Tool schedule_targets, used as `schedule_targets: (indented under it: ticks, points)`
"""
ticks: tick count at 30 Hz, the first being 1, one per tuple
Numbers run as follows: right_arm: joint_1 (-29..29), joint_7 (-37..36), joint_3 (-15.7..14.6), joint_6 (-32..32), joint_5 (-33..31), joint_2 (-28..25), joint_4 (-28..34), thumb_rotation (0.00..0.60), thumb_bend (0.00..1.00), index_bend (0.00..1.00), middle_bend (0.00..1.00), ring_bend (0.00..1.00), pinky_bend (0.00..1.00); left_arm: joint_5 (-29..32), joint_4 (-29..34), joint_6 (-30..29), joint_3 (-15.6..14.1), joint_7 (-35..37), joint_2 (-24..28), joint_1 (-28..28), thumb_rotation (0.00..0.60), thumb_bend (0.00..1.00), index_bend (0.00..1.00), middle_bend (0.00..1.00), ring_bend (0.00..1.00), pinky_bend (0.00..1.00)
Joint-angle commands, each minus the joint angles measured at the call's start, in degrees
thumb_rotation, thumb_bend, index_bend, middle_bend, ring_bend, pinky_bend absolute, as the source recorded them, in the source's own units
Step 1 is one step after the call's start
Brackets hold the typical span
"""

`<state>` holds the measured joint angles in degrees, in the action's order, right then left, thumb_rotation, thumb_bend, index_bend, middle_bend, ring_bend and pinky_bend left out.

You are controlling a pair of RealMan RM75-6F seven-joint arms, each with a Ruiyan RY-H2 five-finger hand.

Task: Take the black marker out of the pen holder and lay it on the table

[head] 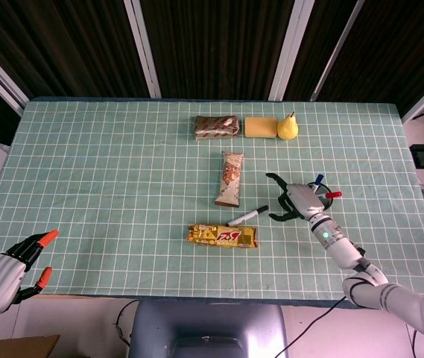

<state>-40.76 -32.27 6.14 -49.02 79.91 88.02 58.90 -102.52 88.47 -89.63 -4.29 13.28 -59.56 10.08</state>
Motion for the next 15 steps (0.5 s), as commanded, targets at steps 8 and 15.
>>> schedule_targets:
  ticks: [8,15]
  points:
    - [8.5,12.8,6.4,-22.7,-1.6,-4.9,11.2,0.600,0.27,0.25,0.87,0.89,0.88,0.1,-0.2,0.1,0.0,0.2,0.0,0.0,0.600,0.50,0.10,0.16,0.18,0.38]
    - [17.5,21.8,6.2,-35.2,-1.1,-14.3,25.2,0.600,0.27,0.31,0.52,0.46,0.56,0.4,0.1,0.6,0.0,-0.1,0.0,0.1,0.600,0.50,0.10,0.16,0.18,0.38]
